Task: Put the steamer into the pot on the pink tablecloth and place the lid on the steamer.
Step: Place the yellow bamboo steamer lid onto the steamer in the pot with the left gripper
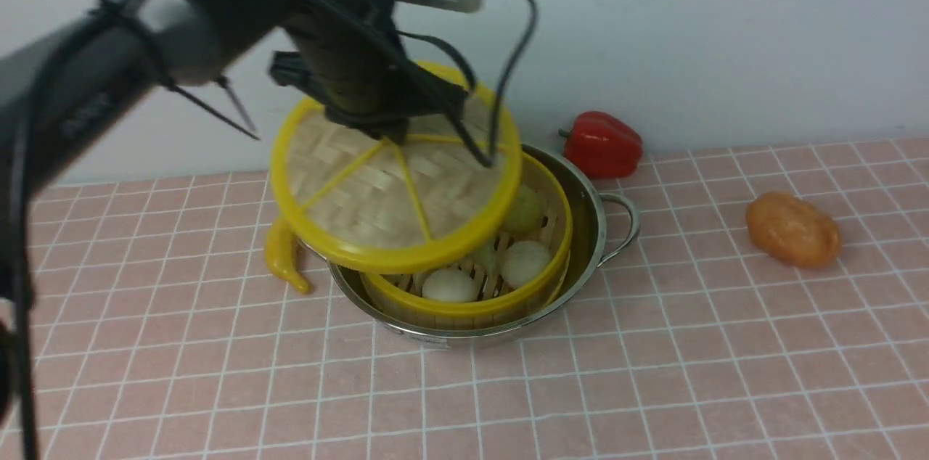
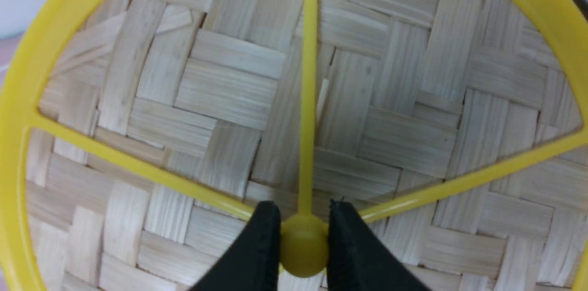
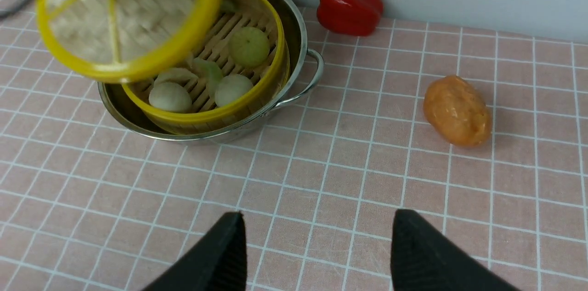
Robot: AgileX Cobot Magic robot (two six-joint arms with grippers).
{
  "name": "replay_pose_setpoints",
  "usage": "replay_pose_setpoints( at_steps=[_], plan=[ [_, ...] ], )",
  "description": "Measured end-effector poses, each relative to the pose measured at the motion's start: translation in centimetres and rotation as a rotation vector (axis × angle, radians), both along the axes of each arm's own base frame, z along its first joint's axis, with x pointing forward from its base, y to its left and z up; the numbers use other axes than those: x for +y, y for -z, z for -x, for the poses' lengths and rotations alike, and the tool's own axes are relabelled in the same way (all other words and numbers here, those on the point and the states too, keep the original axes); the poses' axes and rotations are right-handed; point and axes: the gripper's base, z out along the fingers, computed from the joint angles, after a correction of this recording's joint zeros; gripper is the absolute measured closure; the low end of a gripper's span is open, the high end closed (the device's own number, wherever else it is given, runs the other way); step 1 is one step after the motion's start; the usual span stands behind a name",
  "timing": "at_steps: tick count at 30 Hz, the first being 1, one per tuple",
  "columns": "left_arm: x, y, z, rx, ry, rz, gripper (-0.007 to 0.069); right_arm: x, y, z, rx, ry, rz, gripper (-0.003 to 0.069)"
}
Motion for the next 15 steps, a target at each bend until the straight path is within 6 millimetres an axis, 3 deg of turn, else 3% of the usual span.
replay_pose_setpoints(
  at_steps=[2, 5, 15],
  plan=[
    [-2.5, 1.0, -0.1, -0.006, 0.038, -0.034, 0.0501, 0.0, 0.0, 0.0, 0.003, 0.006, -0.007, 0.0237],
    [-4.3, 2.1, -0.4, 0.018, 0.053, -0.061, 0.0501, 0.0, 0.0, 0.0, 0.006, 0.011, -0.014, 0.0237],
    [-5.1, 5.4, -1.7, 0.075, 0.05, -0.114, 0.0501, 0.0, 0.0, 0.0, 0.007, 0.012, -0.018, 0.0237]
  ],
)
